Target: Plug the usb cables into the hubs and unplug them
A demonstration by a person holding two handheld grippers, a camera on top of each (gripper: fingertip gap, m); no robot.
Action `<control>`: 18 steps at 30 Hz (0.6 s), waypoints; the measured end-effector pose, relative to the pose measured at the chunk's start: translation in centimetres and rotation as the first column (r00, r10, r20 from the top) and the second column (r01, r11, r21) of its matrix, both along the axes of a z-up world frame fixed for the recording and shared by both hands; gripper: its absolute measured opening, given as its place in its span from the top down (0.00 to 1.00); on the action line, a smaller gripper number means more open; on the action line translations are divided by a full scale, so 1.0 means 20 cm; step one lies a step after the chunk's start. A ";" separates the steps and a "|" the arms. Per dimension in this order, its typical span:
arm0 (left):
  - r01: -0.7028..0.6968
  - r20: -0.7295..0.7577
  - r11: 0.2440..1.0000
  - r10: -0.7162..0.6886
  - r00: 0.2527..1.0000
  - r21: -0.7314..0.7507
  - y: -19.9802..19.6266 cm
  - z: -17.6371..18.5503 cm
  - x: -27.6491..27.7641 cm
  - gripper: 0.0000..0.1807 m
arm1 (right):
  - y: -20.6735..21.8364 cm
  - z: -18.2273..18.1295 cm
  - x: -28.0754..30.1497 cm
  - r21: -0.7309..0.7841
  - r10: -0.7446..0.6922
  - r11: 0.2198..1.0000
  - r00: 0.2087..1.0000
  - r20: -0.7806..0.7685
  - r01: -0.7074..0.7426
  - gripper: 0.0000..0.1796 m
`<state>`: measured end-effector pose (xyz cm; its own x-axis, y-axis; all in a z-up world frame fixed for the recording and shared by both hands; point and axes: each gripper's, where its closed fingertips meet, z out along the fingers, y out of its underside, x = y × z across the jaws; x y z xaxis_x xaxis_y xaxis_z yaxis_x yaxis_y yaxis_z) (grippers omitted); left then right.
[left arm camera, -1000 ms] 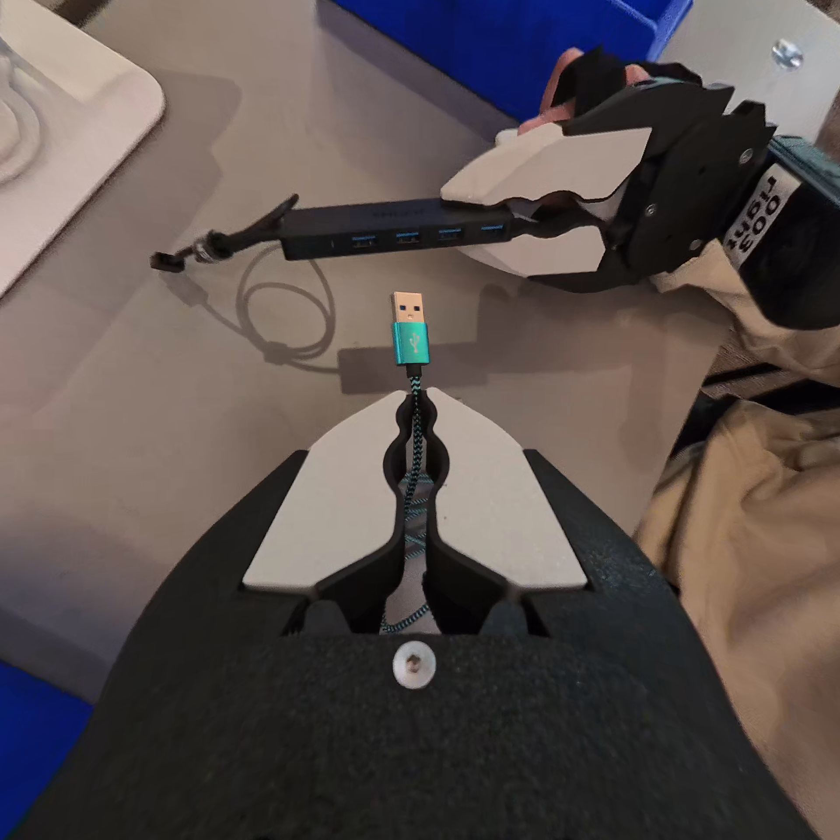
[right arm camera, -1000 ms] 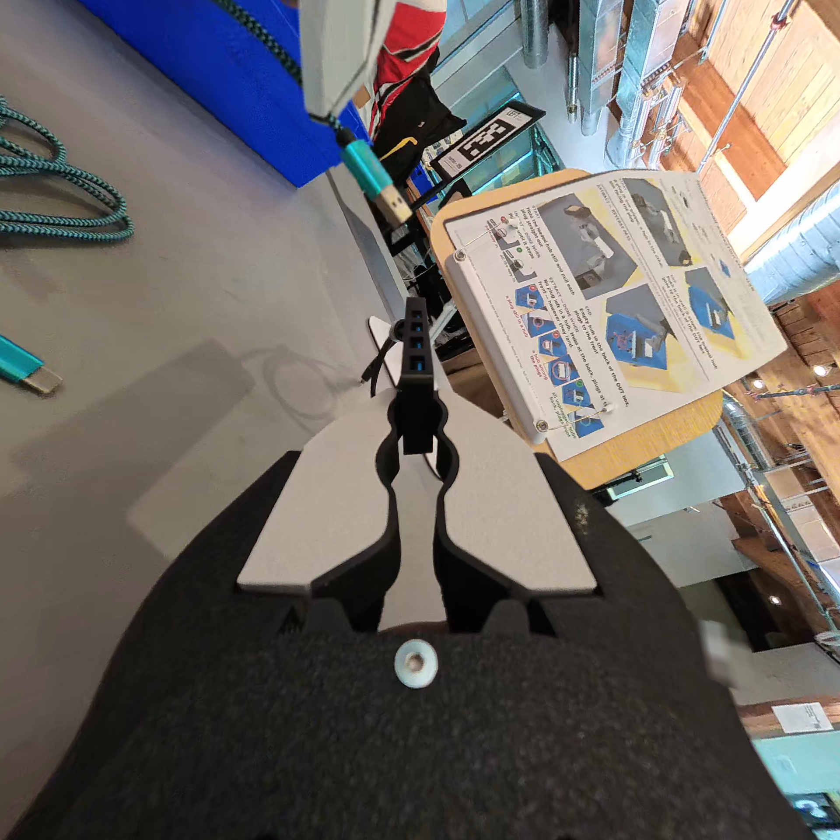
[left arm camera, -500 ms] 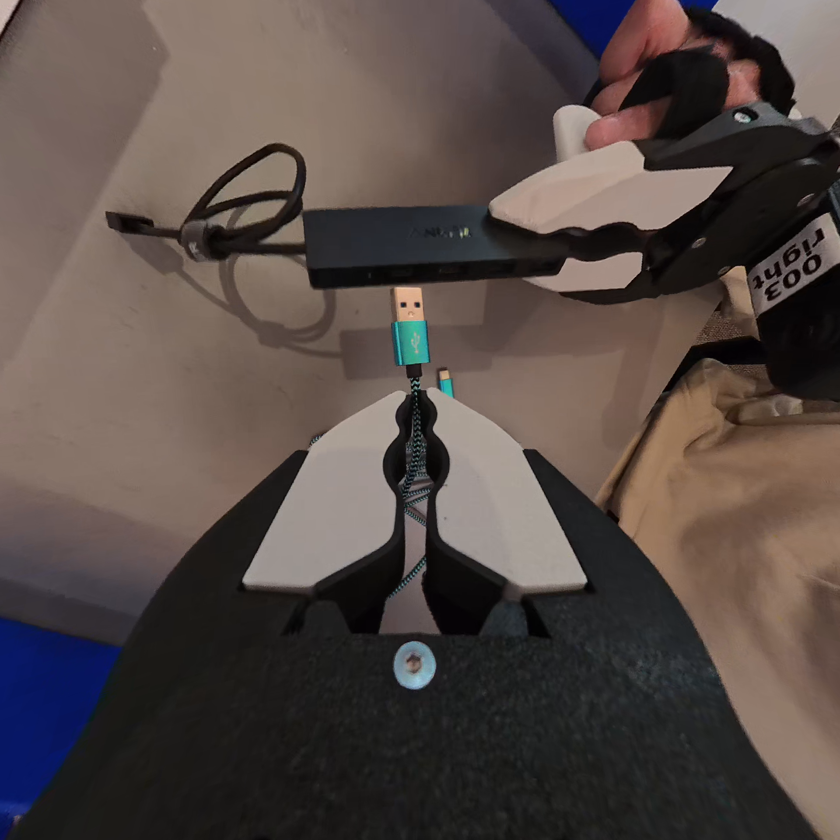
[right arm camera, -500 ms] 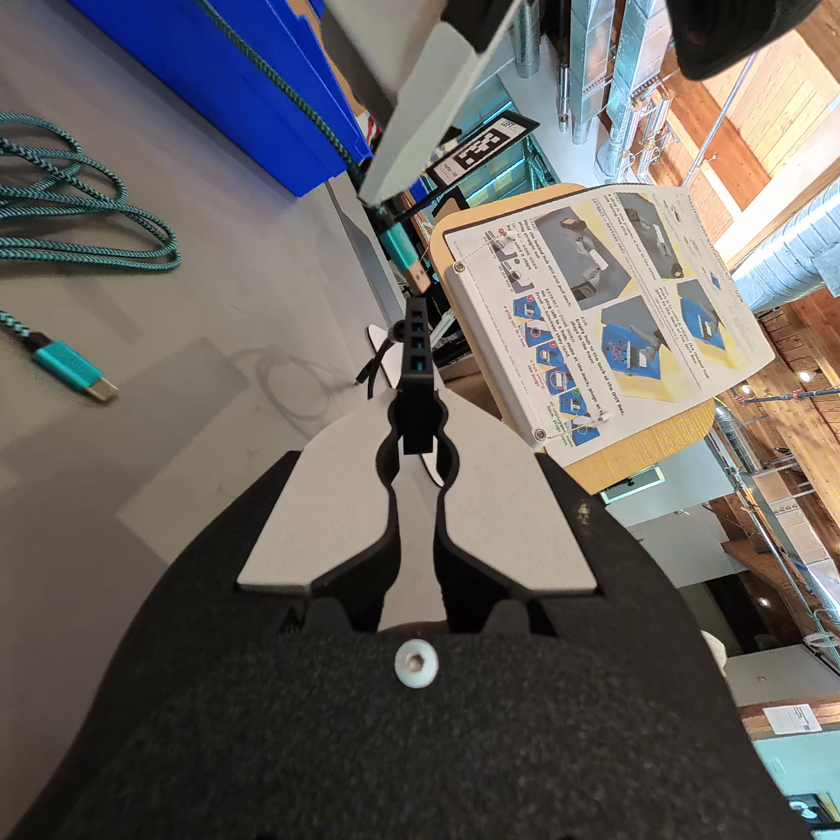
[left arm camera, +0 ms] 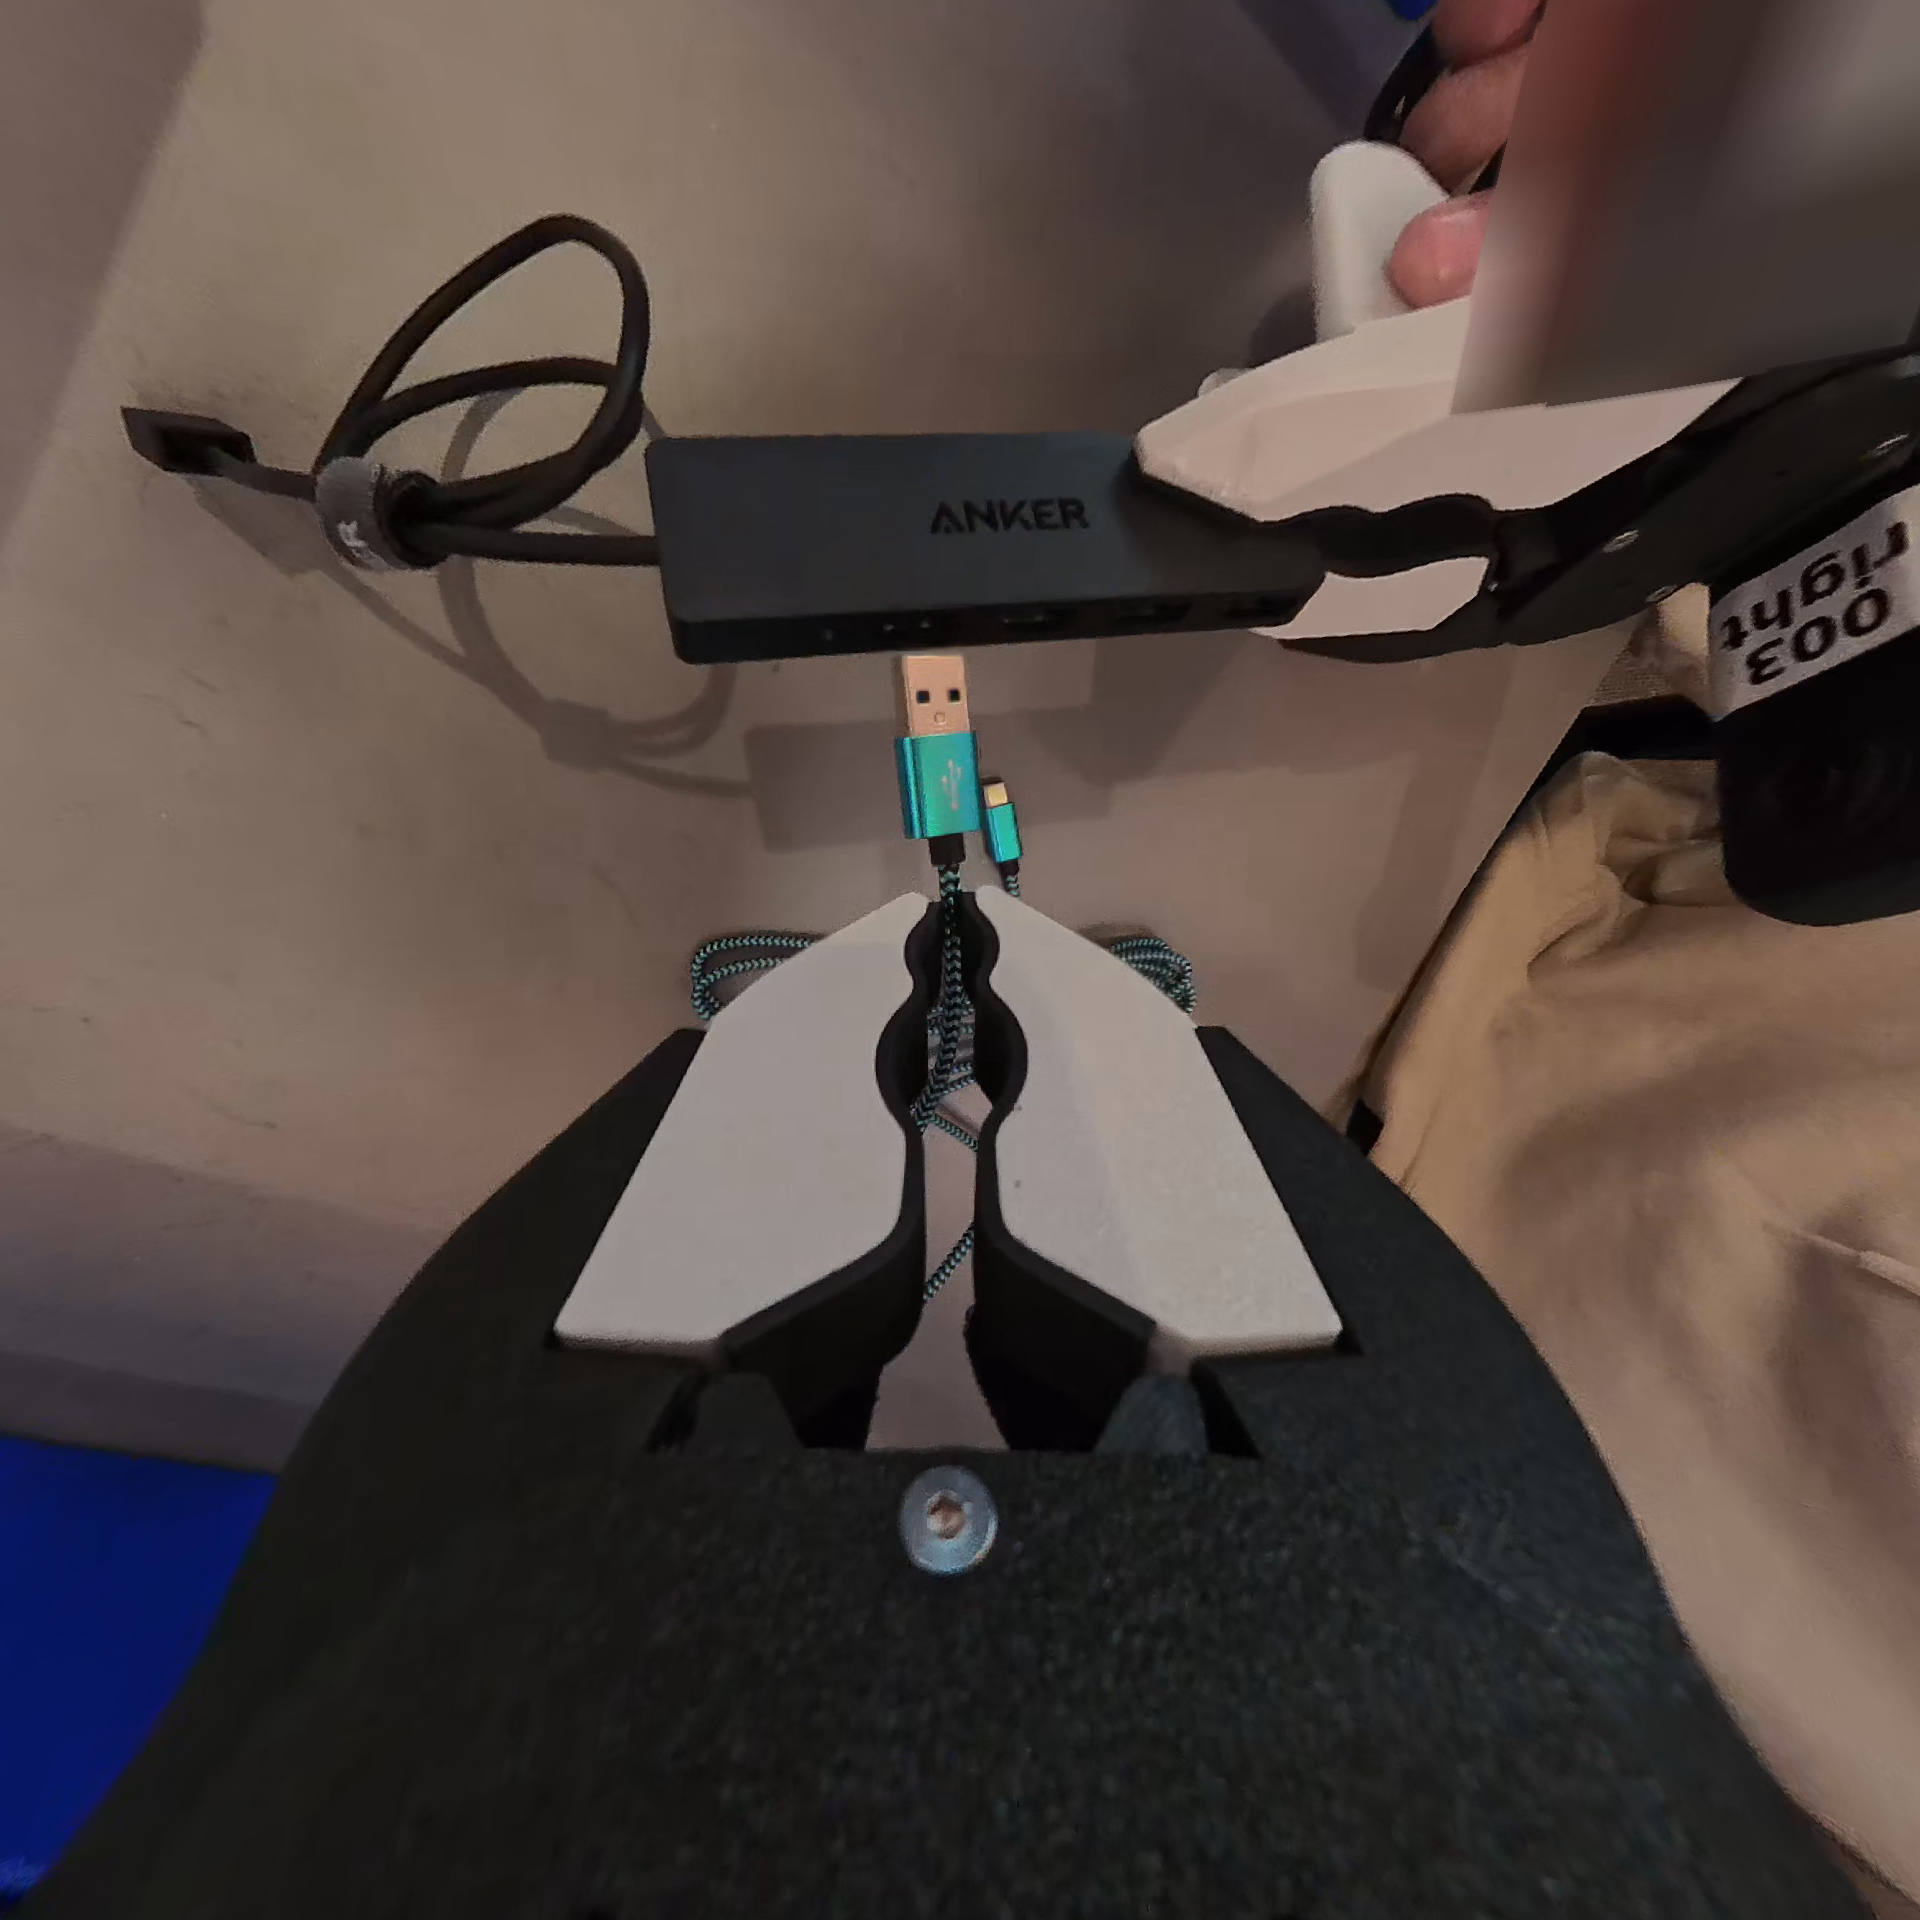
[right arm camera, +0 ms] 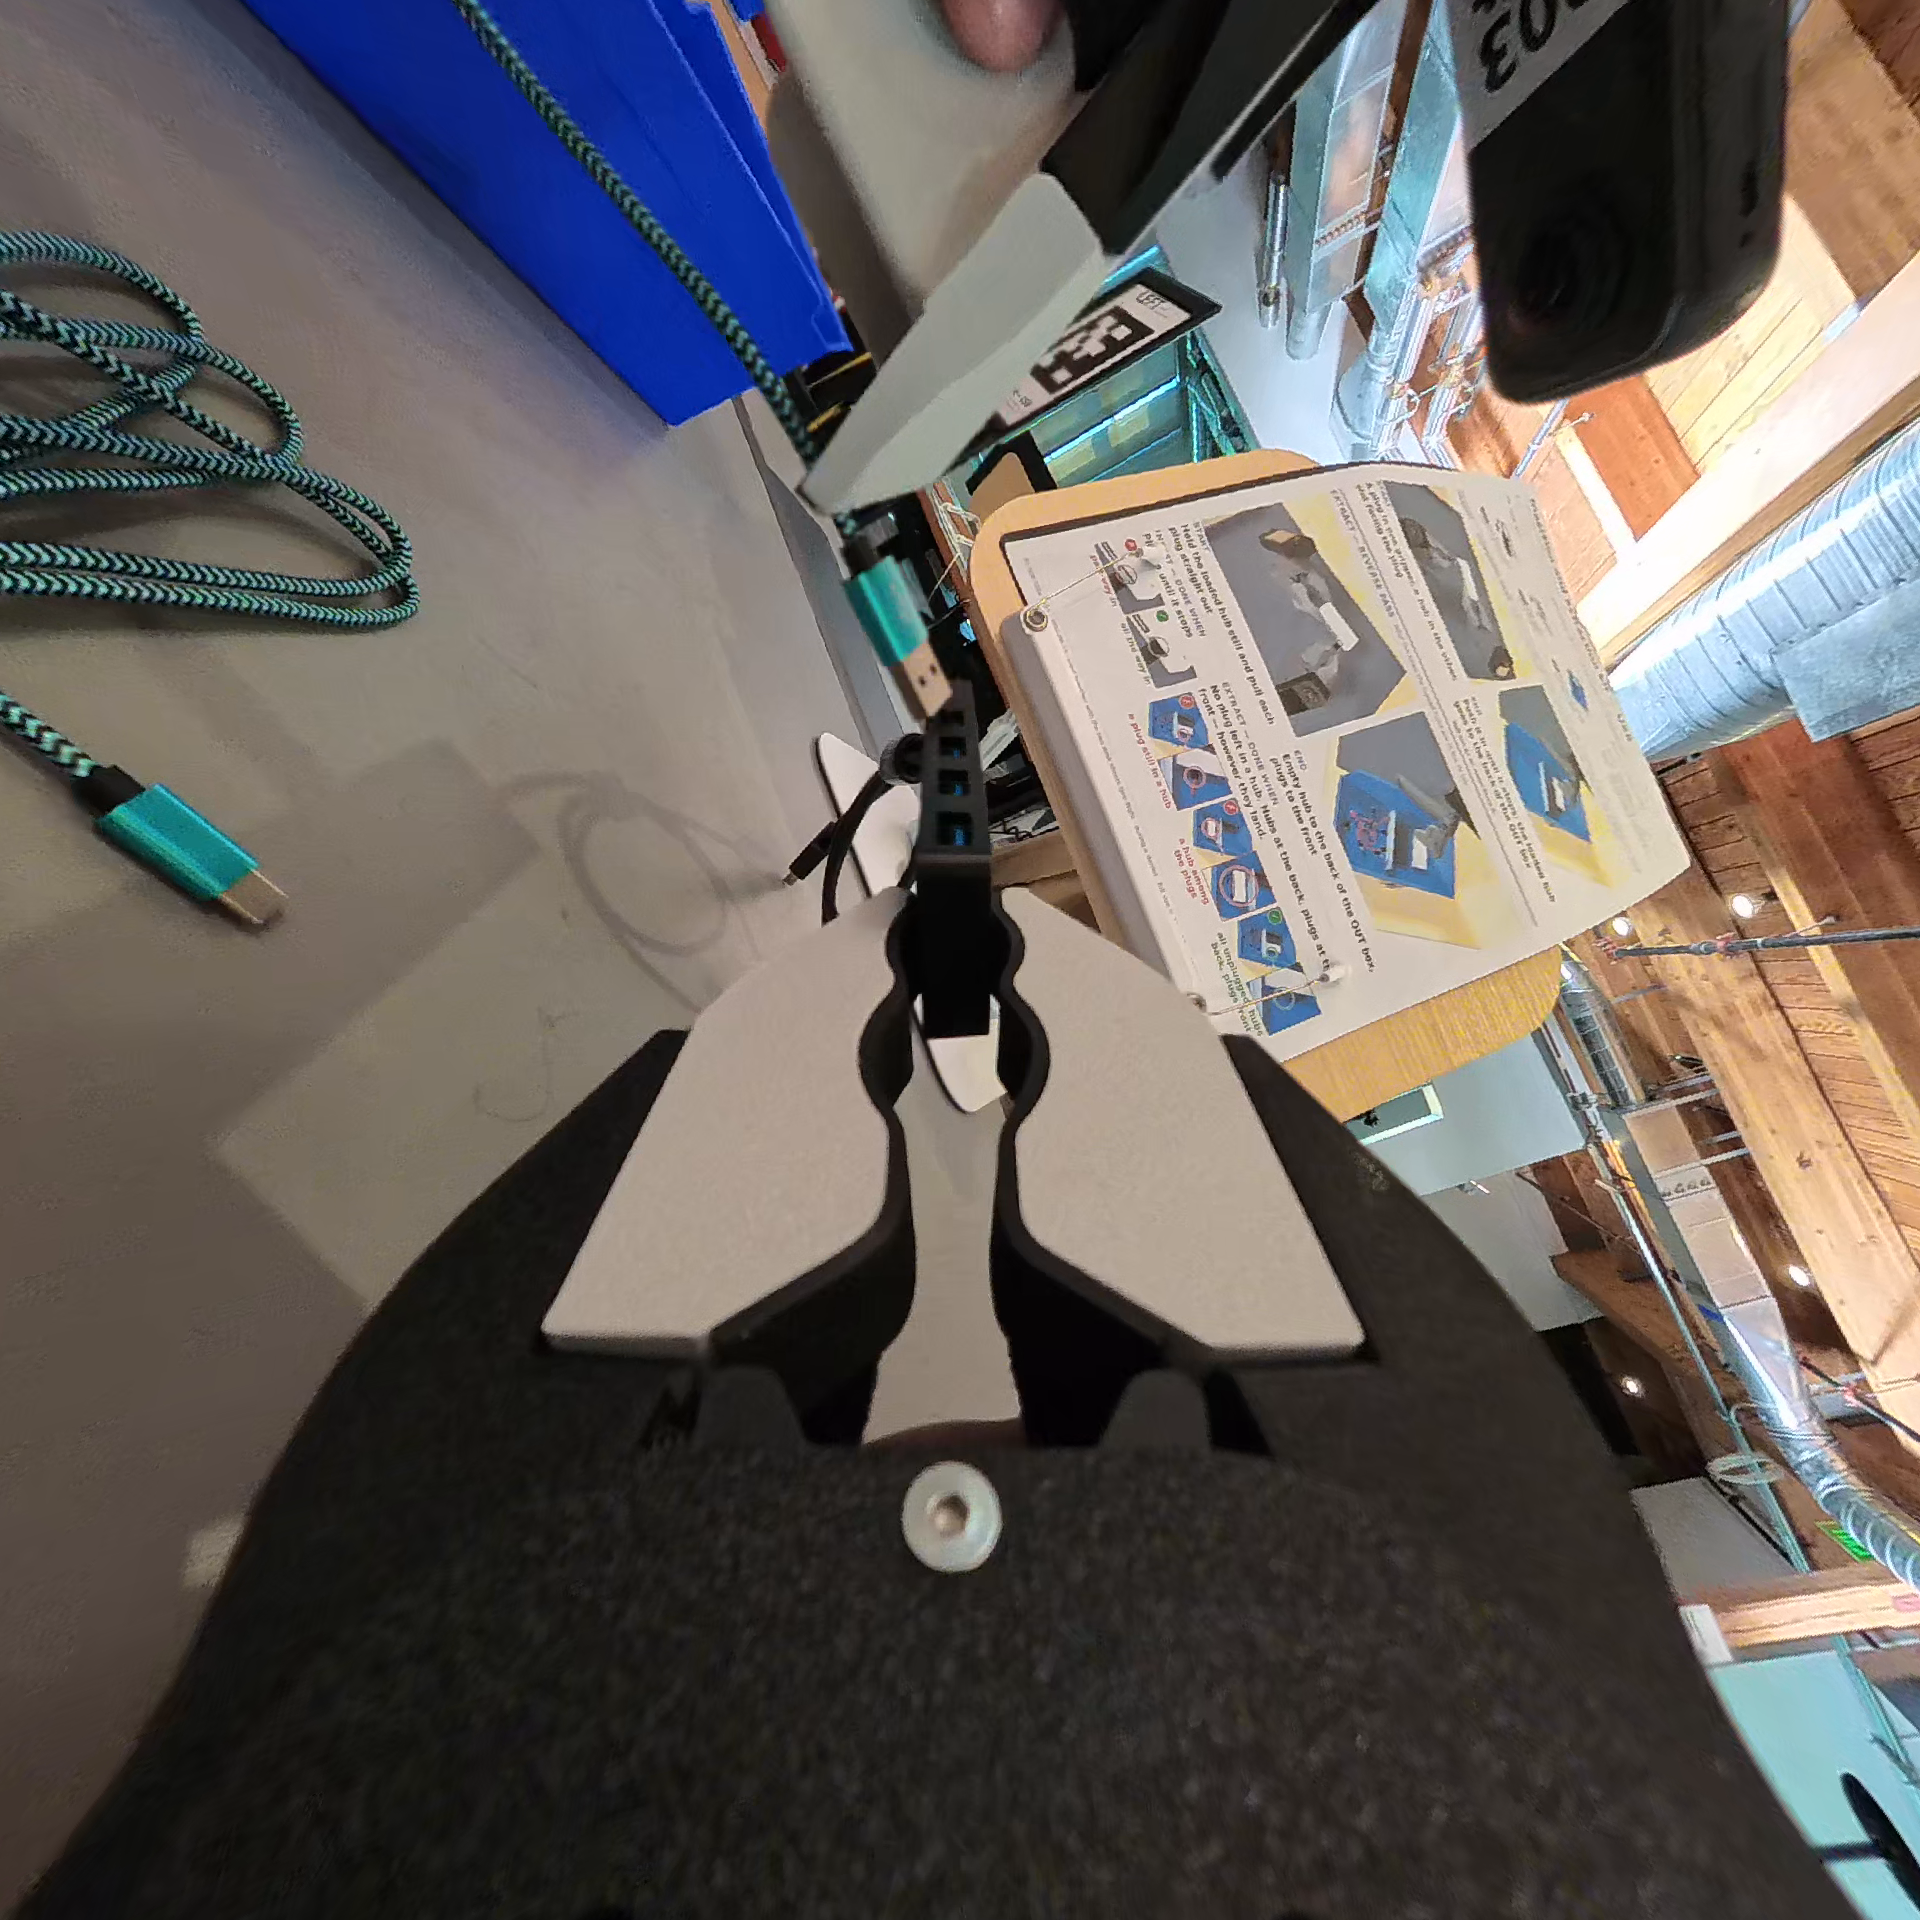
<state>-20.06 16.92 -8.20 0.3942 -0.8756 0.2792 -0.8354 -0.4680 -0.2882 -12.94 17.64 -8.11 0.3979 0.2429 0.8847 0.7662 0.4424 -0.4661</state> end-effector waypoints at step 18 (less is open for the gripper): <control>0.011 0.146 0.939 -0.065 0.987 0.343 0.11 -0.52 -0.05 0.96 | 0.05 0.00 0.10 0.007 -0.087 0.996 0.995 0.056 0.086 0.94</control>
<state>-21.16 19.18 -18.67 0.3345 -0.9422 0.0165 -0.7838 -0.2879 -0.5502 -10.93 18.61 -8.05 0.3670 0.2058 0.9072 0.8266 0.3752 -0.4195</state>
